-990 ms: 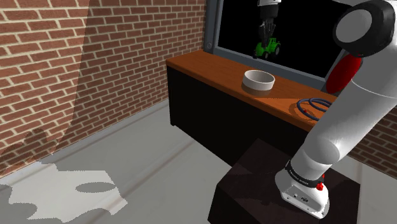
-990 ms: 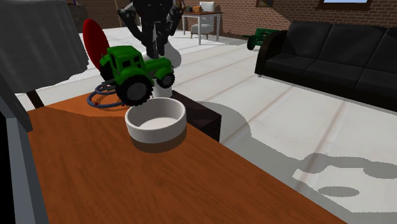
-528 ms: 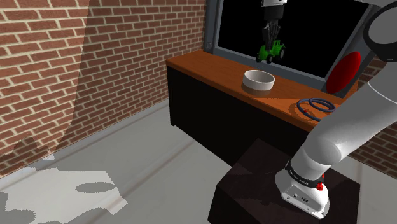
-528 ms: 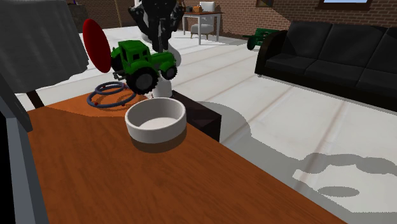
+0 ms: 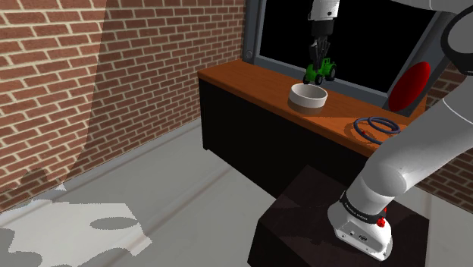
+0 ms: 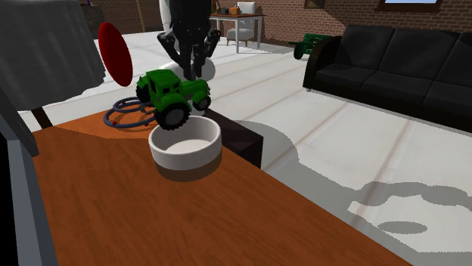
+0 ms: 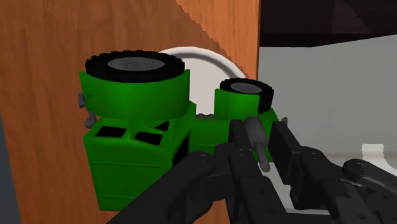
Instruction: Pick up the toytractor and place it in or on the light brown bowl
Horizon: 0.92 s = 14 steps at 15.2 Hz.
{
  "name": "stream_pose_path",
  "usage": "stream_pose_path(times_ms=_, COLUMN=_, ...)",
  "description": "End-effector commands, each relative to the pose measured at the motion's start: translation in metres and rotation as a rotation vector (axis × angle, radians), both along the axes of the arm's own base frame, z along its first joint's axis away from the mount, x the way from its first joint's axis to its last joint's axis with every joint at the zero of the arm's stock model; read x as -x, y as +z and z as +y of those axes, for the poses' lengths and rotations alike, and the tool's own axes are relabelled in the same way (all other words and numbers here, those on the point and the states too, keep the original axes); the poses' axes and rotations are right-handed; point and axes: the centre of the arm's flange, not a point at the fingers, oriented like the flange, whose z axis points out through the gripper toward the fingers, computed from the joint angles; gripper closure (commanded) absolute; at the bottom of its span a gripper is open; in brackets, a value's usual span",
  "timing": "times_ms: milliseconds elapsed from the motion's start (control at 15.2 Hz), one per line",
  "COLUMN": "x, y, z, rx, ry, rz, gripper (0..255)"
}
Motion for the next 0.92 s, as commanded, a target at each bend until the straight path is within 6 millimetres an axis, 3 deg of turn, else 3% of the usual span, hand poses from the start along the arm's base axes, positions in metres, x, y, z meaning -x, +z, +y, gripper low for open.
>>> stream_pose_path(times_ms=0, x=0.000, y=-0.012, z=0.000, rx=0.001, ry=0.000, rz=-0.001, gripper=255)
stream_pose_path(times_ms=462, x=0.000, y=-0.050, z=0.000, rx=0.001, ry=0.000, rz=-0.001, gripper=255)
stream_pose_path(times_ms=858, x=0.000, y=-0.050, z=0.000, rx=0.001, ry=0.000, rz=-0.001, gripper=255)
